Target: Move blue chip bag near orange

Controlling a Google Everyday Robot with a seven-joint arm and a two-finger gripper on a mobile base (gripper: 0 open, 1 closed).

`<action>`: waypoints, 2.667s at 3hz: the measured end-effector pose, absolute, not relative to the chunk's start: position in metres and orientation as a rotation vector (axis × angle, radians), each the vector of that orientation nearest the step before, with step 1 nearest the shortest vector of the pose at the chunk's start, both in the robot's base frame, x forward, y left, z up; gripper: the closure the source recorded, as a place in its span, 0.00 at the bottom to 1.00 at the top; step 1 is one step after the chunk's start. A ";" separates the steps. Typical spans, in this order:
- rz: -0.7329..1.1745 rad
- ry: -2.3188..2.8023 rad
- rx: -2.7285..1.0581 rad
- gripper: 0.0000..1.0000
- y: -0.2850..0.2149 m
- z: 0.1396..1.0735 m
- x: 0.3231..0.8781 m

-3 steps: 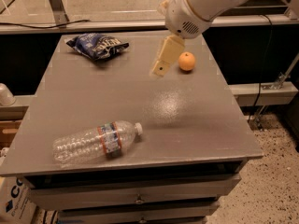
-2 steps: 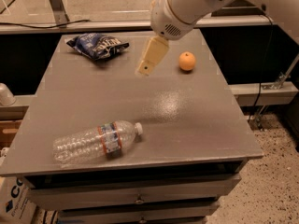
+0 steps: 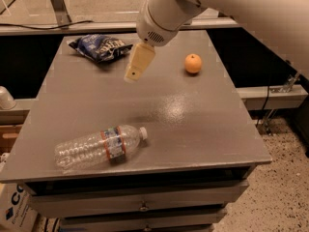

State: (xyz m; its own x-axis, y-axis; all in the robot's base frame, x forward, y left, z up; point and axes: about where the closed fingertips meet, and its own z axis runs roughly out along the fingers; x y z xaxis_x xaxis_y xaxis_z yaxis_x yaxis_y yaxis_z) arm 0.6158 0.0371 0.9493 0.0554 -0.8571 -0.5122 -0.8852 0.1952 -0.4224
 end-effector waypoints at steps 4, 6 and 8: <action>0.174 1.728 -1.444 0.00 0.068 0.912 0.729; 0.217 1.758 -1.433 0.00 0.097 0.878 0.771; 0.280 1.768 -1.418 0.00 0.127 0.864 0.782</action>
Offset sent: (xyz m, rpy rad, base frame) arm 0.0792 0.0155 -0.0190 0.2117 -0.0649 -0.0323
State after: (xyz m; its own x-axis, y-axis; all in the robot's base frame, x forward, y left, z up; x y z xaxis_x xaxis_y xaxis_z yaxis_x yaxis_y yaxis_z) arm 0.7823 0.1273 0.8636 -0.0162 -0.7027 -0.7113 -0.8880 0.3371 -0.3128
